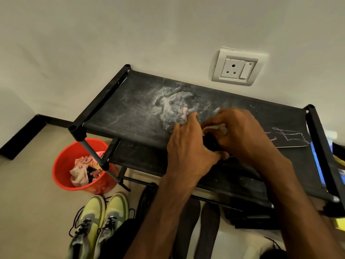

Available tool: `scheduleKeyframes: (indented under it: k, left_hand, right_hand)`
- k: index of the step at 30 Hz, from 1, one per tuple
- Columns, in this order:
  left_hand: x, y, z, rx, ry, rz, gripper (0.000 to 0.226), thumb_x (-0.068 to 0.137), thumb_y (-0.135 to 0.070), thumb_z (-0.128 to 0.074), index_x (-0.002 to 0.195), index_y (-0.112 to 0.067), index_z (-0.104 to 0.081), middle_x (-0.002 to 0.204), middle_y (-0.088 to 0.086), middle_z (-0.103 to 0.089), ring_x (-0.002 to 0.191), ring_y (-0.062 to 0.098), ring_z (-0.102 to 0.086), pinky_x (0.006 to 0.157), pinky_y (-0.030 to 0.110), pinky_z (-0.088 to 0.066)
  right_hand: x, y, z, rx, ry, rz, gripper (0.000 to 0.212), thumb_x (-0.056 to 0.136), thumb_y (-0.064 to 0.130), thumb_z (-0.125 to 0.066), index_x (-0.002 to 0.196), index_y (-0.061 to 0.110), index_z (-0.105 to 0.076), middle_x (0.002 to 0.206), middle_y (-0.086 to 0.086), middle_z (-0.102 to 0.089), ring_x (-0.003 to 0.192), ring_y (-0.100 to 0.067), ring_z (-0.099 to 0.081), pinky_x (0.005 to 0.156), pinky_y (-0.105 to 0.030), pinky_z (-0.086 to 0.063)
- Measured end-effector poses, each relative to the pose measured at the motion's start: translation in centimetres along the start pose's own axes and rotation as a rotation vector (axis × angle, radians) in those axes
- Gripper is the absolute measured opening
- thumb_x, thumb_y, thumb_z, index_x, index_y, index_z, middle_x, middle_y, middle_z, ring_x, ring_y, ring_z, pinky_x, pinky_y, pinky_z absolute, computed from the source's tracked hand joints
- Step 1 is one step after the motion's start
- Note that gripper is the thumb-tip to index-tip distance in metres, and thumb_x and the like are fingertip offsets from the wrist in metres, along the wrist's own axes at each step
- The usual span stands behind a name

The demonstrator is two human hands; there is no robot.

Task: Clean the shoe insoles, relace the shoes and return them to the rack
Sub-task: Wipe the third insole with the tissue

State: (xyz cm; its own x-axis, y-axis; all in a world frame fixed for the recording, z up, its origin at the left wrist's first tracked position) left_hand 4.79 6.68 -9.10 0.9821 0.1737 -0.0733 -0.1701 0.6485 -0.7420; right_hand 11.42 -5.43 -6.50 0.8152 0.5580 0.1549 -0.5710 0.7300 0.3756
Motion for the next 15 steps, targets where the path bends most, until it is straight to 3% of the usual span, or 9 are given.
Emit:
scheduleKeyframes:
  k: [2, 5, 8, 11, 13, 15]
  left_hand:
    - [0.0, 0.0, 0.1, -0.008, 0.001, 0.008, 0.126, 0.057, -0.055, -0.093, 0.155, -0.022, -0.023, 0.139, -0.007, -0.056, 0.138, 0.017, -0.036, 0.107, 0.035, -0.039]
    - [0.0, -0.1, 0.1, -0.017, -0.004, 0.004, 0.122, 0.057, -0.053, -0.093, 0.154, -0.022, -0.025, 0.133, -0.012, -0.059, 0.135, 0.014, -0.037, 0.1, 0.031, -0.037]
    - [0.0, -0.2, 0.1, -0.009, -0.014, -0.006, 0.12, 0.057, -0.053, -0.093, 0.152, -0.022, -0.027, 0.131, -0.015, -0.06, 0.132, 0.014, -0.039, 0.1, 0.032, -0.039]
    - [-0.1, -0.3, 0.1, 0.002, -0.014, -0.015, 0.119, 0.058, -0.054, -0.093, 0.152, -0.021, -0.028, 0.132, -0.014, -0.06, 0.132, 0.015, -0.039, 0.103, 0.035, -0.039]
    - [-0.1, -0.3, 0.1, 0.019, -0.01, -0.025, 0.118, 0.06, -0.055, -0.092, 0.152, -0.021, -0.027, 0.135, -0.013, -0.059, 0.135, 0.017, -0.037, 0.107, 0.036, -0.039]
    - [0.0, -0.1, 0.2, 0.029, 0.011, -0.038, 0.116, 0.062, -0.054, -0.091, 0.153, -0.021, -0.027, 0.138, -0.013, -0.058, 0.139, 0.018, -0.035, 0.112, 0.039, -0.038]
  right_hand:
    - [0.0, -0.1, 0.2, 0.005, 0.045, 0.023, 0.028, 0.087, 0.018, -0.074, 0.105, 0.039, -0.08, 0.087, 0.011, -0.067, 0.079, -0.013, -0.061, 0.068, -0.033, -0.052]
    - [-0.3, -0.1, 1.0, 0.078, 0.214, 0.024, 0.028, 0.087, 0.013, -0.076, 0.102, 0.037, -0.081, 0.088, 0.021, -0.068, 0.08, -0.001, -0.064, 0.065, -0.01, -0.046]
    - [-0.9, 0.1, 2.3, 0.171, 0.331, 0.0, 0.025, 0.086, 0.018, -0.079, 0.094, 0.042, -0.081, 0.092, 0.029, -0.071, 0.088, 0.015, -0.063, 0.071, -0.004, -0.047]
    - [-0.8, -0.1, 2.3, 0.115, 0.246, -0.023, 0.024, 0.084, 0.024, -0.079, 0.092, 0.047, -0.079, 0.095, 0.025, -0.073, 0.086, 0.005, -0.066, 0.075, -0.019, -0.054]
    - [-0.7, -0.4, 2.1, 0.091, 0.111, -0.064, 0.017, 0.083, 0.032, -0.076, 0.097, 0.043, -0.079, 0.097, 0.018, -0.075, 0.085, -0.003, -0.067, 0.077, -0.037, -0.06]
    - [-0.7, -0.8, 2.7, 0.141, -0.045, -0.09, 0.017, 0.083, 0.037, -0.074, 0.098, 0.038, -0.08, 0.097, 0.012, -0.076, 0.086, -0.007, -0.068, 0.077, -0.043, -0.061]
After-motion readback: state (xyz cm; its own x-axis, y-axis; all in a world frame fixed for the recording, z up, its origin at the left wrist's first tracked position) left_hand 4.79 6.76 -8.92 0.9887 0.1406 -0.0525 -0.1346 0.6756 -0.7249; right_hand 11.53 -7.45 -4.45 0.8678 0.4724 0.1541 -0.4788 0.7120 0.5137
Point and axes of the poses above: each hand's wrist, its own x-axis towards the middle knuckle, its own z-axis out of the back of the hand, y = z × x, the point moved 3 cm from there along x, towards the middle knuckle
